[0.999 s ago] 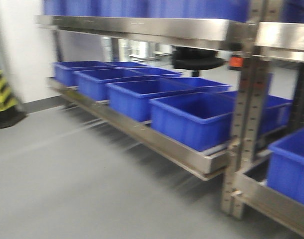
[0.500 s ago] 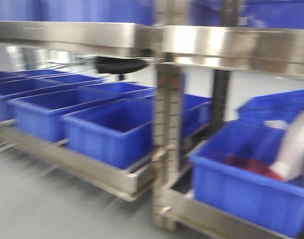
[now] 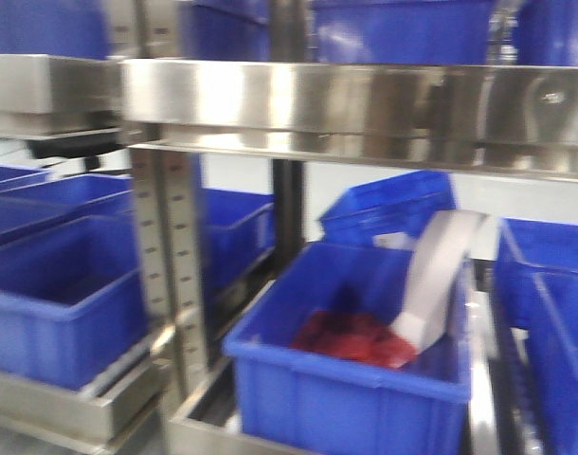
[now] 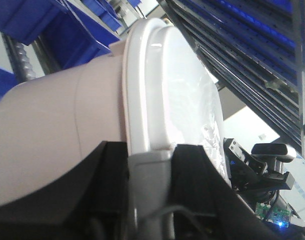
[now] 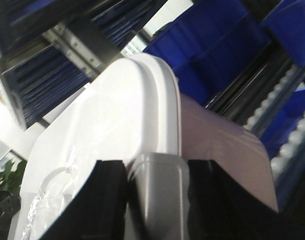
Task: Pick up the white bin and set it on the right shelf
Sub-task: 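Raise the held bin above the steel shelf edge and push it in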
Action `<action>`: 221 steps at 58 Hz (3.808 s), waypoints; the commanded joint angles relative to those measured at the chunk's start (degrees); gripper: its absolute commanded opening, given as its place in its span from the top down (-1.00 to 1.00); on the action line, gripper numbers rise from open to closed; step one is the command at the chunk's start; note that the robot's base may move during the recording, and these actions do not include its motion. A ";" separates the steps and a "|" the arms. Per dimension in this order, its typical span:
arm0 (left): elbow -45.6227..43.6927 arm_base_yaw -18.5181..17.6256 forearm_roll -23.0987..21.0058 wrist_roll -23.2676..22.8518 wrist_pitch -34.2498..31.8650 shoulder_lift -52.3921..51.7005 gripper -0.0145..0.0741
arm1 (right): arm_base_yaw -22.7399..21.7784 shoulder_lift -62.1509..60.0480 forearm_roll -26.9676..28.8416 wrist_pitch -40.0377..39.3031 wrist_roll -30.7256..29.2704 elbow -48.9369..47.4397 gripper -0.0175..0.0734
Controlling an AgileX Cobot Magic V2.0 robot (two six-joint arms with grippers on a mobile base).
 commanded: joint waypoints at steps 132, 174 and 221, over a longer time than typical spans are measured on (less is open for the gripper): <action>-1.74 -3.19 -4.13 1.30 17.54 -2.37 0.96 | 2.26 -1.82 3.22 14.95 -2.06 -2.00 0.48; -2.22 -3.06 -4.13 6.55 6.74 10.54 0.88 | 6.12 13.27 7.89 16.50 -9.91 -2.07 0.40; -2.22 4.14 -3.88 10.37 4.11 10.07 -0.58 | 0.80 15.71 -0.75 7.62 -14.69 -7.44 -0.79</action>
